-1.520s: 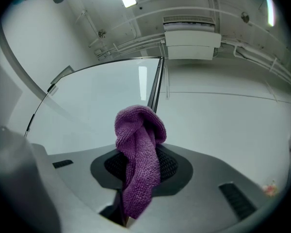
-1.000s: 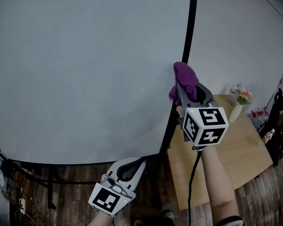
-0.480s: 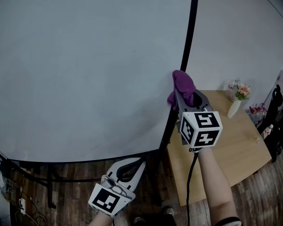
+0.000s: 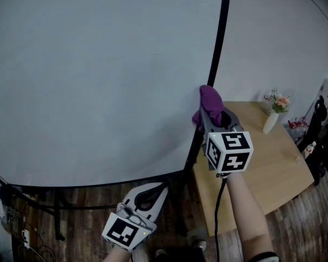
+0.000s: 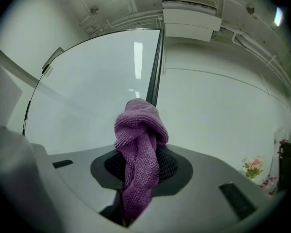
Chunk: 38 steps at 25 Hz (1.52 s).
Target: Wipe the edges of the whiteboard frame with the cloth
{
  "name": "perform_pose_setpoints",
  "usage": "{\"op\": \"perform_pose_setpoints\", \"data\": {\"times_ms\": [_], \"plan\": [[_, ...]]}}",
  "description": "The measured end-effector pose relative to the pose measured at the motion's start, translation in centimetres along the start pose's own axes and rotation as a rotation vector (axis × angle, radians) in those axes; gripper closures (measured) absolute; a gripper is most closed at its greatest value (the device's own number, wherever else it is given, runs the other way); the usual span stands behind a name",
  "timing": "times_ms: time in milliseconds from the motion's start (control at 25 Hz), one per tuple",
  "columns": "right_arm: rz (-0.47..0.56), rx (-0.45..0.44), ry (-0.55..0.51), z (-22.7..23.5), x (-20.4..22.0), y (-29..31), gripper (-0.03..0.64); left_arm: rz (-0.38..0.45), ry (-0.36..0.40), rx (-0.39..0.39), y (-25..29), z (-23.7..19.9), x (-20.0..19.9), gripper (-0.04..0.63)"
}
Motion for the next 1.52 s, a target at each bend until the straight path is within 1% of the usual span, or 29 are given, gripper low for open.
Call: {"op": "perform_pose_setpoints", "data": {"times_ms": [200,360,480,520,600,680,760,880,1080,1240,1360,1520], "plan": [[-0.037,0.003,-0.006,-0.6,1.6,0.1,0.517,0.002,-0.002,0.002,-0.1,-0.1,0.1,0.578],[-0.052,0.003,0.006,-0.7,2.8,0.1,0.517,0.002,-0.001,0.004,0.1,0.0,0.5,0.578],[-0.062,0.004,0.021,-0.8,3.8,0.0,0.517,0.02,0.016,0.002,0.3,-0.1,0.8,0.578],[-0.063,0.005,0.025,-0.9,4.1,0.0,0.517,0.013,0.009,0.003,0.3,-0.1,0.9,0.578],[-0.063,0.008,0.031,-1.0,4.7,0.0,0.517,-0.014,-0.014,0.007,0.2,0.1,1.0,0.578],[-0.06,0.011,0.037,-1.1,5.0,0.0,0.517,-0.025,-0.021,0.007,0.2,0.0,1.1,0.578],[-0.057,0.012,0.043,-1.2,5.2,0.1,0.517,-0.021,-0.016,0.006,0.3,-0.1,1.3,0.578],[-0.051,0.015,0.047,-1.3,5.5,0.0,0.517,0.005,0.011,0.003,0.4,-0.3,1.7,0.578],[-0.018,0.027,0.029,-1.6,5.8,-0.4,0.517,-0.04,-0.026,0.004,0.4,0.2,2.0,0.578],[0.012,0.034,0.025,-1.9,5.9,-0.4,0.517,-0.039,-0.022,-0.001,0.4,-0.3,2.1,0.578],[0.016,0.029,0.023,-2.2,6.2,-0.4,0.518,-0.034,-0.016,-0.002,0.6,-0.5,2.2,0.578],[-0.015,-0.006,0.078,-3.5,7.6,-0.2,0.518,-0.047,-0.025,-0.003,0.3,-0.6,2.2,0.578]]}}
Point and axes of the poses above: the fingertips, and each gripper's own axes: y forward along the fingers, z to its right, x out of its underside, the point moved 1 cm from there along -y, backward along the fingers, and after that the axes turned 14 degrees about -x, right-handed, at the moved point
